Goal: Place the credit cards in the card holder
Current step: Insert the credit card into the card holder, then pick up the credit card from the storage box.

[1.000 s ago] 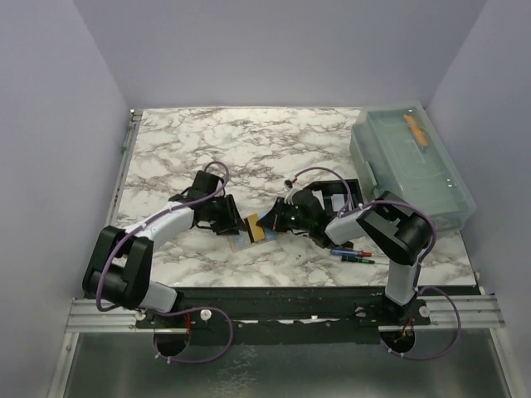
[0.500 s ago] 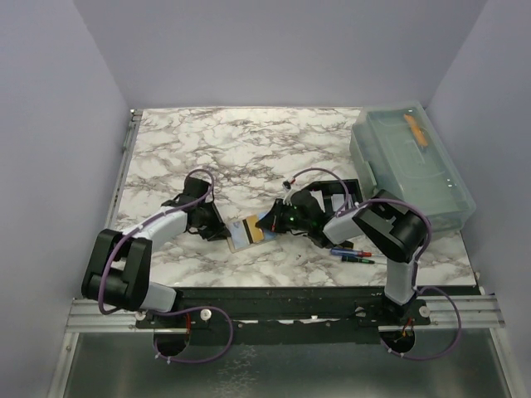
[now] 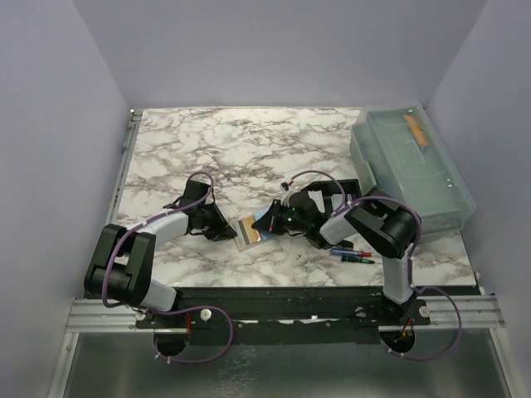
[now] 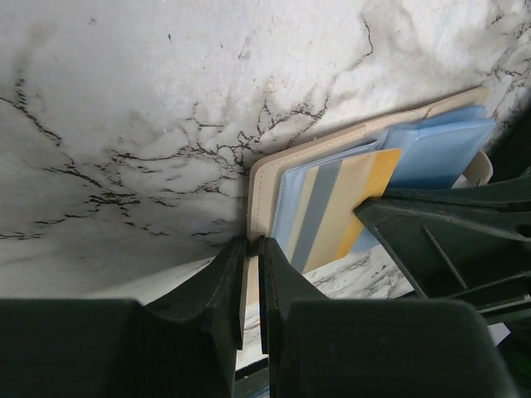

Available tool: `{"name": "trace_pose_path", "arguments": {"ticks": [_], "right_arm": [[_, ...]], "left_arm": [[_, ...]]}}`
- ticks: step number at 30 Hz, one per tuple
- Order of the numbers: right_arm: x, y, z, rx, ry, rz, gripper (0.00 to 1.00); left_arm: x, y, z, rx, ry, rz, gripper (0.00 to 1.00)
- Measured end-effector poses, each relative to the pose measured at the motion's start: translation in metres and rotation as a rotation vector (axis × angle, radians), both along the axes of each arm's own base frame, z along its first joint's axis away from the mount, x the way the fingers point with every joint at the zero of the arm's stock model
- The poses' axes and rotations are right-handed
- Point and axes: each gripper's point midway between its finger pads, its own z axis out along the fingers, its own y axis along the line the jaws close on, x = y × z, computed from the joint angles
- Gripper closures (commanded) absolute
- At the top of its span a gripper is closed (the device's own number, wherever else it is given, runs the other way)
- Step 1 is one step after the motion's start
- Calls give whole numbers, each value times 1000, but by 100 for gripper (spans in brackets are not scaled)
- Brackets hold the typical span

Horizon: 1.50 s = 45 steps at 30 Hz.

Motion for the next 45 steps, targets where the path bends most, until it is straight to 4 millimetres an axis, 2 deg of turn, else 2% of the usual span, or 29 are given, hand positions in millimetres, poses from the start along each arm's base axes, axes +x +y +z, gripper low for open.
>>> {"name": "trace_pose_path", "arguments": {"ticks": [9,12,19,22,26,30,33,35,38,41,42,43,45], "right_arm": [[1,14,4,12,-18,22,100],[0,14,2,-1,-14,19,97],[-3,15,5,-153,7,27,68],[1,13,10,-242,6,24,62],[1,-3,19,-358,3,21,54],[5,-27,44,-463,-51,2,42],[16,-53,75,-507,-119,-28,32],[33,-79,95,-522,-152,-74,25],[70,-135,116,-540,-161,-200,11],[95,-190,119,-563,-130,-304,9],[98,-200,119,-561,-120,-316,9],[96,-225,107,-545,-49,-322,7],[94,-227,103,-530,-33,-310,6]], "left_arm": [[1,-1,0,-4,0,6,84],[1,0,1,-2,-3,6,78],[4,12,6,69,-51,27,63],[7,20,13,100,-81,45,60],[12,27,22,133,-115,54,59],[20,28,32,145,-152,45,55],[25,25,42,136,-188,18,54],[26,22,47,118,-206,-3,54],[28,11,57,62,-240,-45,53],[32,-4,70,-21,-287,-80,53],[35,-11,75,-55,-310,-92,53],[37,-39,89,-148,-362,-156,53],[36,-46,89,-165,-360,-173,53]]}}
